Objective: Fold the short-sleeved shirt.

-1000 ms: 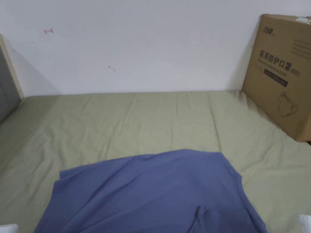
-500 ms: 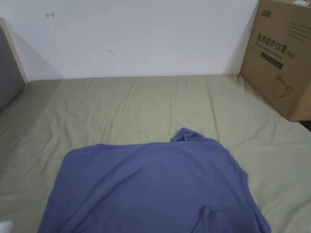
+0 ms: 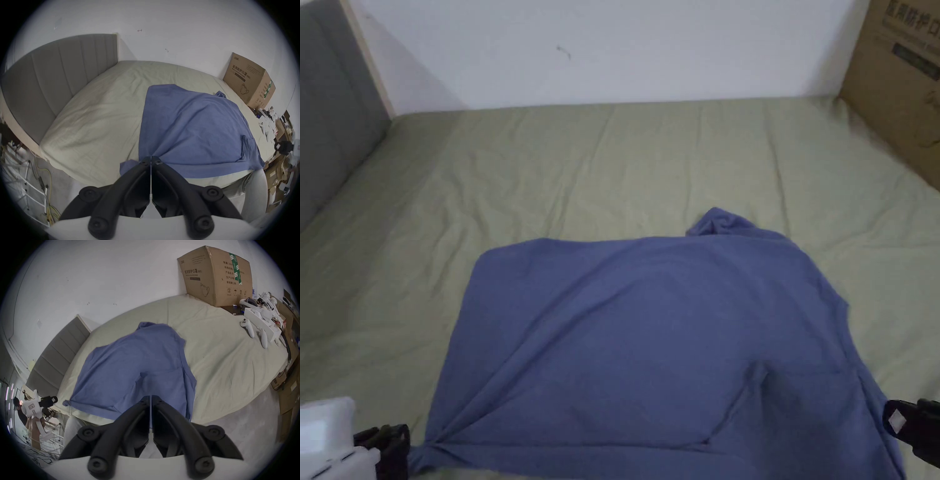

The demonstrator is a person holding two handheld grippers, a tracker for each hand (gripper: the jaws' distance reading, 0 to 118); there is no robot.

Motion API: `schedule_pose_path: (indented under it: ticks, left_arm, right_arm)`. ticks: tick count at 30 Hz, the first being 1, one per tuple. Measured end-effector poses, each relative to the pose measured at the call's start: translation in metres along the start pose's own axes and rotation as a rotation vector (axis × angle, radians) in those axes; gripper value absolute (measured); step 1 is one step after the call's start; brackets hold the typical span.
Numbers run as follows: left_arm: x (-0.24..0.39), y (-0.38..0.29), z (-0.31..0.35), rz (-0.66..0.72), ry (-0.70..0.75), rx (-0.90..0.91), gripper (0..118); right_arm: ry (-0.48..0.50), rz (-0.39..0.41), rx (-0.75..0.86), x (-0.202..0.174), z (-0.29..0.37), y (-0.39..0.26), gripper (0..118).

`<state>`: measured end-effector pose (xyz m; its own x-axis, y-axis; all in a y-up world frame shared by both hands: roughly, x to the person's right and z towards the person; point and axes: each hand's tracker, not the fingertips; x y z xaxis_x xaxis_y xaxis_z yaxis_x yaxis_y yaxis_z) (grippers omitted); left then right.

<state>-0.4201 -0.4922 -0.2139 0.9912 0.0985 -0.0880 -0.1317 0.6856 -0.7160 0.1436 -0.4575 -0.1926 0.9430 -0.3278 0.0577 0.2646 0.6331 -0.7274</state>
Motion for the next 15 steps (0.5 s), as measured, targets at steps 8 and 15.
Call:
schedule_pose_path:
  ticks: [8,15]
  left_arm:
    - [-0.013,-0.004,-0.03,-0.022,0.041,-0.071,110]
    - [-0.019,-0.012,-0.085,0.052,0.009,-0.206,26]
  right_arm:
    - [-0.074,0.032,-0.099,0.007,-0.022,-0.009,3]
    - [-0.138,0.061,-0.137,0.017,-0.041,-0.01,73]
